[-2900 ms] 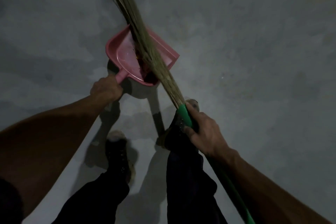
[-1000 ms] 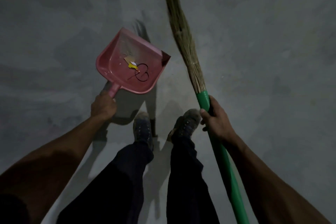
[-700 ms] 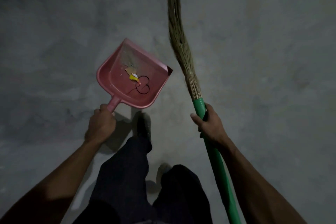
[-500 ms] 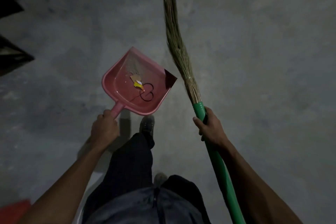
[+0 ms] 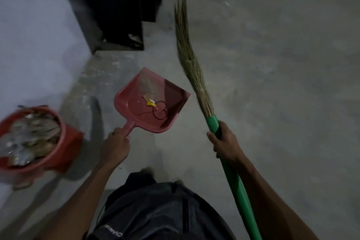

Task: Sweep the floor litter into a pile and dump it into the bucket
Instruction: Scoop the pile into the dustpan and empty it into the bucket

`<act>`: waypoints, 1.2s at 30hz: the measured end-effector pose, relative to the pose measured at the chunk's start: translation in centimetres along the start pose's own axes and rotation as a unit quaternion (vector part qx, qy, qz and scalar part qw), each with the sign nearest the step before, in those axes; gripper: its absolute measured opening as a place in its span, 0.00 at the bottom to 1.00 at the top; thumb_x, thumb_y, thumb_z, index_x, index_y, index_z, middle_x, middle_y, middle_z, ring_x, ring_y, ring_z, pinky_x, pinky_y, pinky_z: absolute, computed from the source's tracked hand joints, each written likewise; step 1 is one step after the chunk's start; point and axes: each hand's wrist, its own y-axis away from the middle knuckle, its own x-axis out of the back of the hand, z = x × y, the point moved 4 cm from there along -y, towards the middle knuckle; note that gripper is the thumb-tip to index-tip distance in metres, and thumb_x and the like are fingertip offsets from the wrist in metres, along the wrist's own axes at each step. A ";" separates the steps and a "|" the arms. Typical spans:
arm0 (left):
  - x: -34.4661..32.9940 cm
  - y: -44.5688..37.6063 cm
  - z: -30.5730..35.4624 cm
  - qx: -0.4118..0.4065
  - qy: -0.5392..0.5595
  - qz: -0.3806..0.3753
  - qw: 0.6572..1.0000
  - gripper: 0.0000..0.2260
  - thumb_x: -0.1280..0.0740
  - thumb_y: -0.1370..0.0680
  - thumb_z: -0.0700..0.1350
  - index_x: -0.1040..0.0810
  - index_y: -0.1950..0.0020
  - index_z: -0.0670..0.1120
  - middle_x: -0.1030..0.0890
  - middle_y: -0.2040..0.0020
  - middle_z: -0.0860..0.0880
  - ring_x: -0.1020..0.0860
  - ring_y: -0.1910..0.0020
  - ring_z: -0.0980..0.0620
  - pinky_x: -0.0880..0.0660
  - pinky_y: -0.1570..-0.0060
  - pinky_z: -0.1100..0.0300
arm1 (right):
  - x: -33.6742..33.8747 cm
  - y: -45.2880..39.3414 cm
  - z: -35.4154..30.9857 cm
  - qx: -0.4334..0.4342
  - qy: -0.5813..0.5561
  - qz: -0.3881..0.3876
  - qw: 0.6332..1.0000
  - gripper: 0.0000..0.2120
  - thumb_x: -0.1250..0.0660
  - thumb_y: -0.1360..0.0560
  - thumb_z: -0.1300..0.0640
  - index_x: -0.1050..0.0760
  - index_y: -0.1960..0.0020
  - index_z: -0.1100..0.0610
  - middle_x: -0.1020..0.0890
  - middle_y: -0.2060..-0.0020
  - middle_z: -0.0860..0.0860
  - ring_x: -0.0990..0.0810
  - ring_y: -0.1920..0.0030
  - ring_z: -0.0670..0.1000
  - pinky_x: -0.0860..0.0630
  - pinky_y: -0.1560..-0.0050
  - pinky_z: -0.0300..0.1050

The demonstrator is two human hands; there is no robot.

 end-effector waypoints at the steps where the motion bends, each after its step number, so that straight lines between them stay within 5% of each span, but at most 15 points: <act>1: 1.0 1.0 -2.2 0.014 0.003 0.018 1.000 0.11 0.42 0.19 0.44 0.27 0.42 0.38 0.23 0.46 0.35 0.23 0.50 0.35 0.25 0.49 0.47 | -1.6 0.3 -1.1 0.012 0.013 -0.020 1.000 0.23 0.37 0.19 0.54 0.40 0.26 0.55 0.23 0.55 0.54 0.22 0.64 0.51 0.24 0.72 0.39; 10: 9.3 7.2 -23.7 0.151 0.059 0.127 0.979 0.14 0.38 0.19 0.39 0.26 0.39 0.31 0.25 0.40 0.29 0.26 0.41 0.32 0.30 0.44 0.45 | -21.1 3.7 -10.8 0.086 0.119 -0.170 0.974 0.24 0.37 0.19 0.53 0.41 0.26 0.54 0.23 0.57 0.53 0.23 0.66 0.50 0.23 0.72 0.41; 17: 16.4 10.5 -39.5 0.206 0.066 0.140 0.966 0.19 0.39 0.19 0.43 0.31 0.29 0.41 0.23 0.39 0.36 0.23 0.43 0.35 0.27 0.45 0.47 | -36.0 7.3 -18.2 0.112 0.173 -0.227 0.952 0.24 0.37 0.20 0.53 0.40 0.27 0.54 0.23 0.55 0.53 0.22 0.65 0.51 0.22 0.72 0.43; 30: 25.7 2.3 -49.4 0.198 0.029 0.075 0.977 0.11 0.41 0.18 0.42 0.30 0.40 0.37 0.23 0.44 0.38 0.23 0.44 0.37 0.30 0.48 0.49 | -49.5 2.9 -27.6 0.092 0.146 -0.228 0.958 0.21 0.36 0.20 0.54 0.36 0.30 0.55 0.22 0.59 0.55 0.23 0.67 0.51 0.24 0.74 0.44; 36: 29.4 -4.7 -51.4 0.150 0.005 0.035 0.988 0.06 0.41 0.19 0.41 0.31 0.43 0.40 0.24 0.49 0.42 0.24 0.57 0.44 0.31 0.59 0.55 | -52.5 -1.4 -30.6 0.041 0.135 -0.198 0.970 0.22 0.37 0.20 0.53 0.38 0.28 0.54 0.23 0.57 0.56 0.23 0.65 0.52 0.25 0.74 0.42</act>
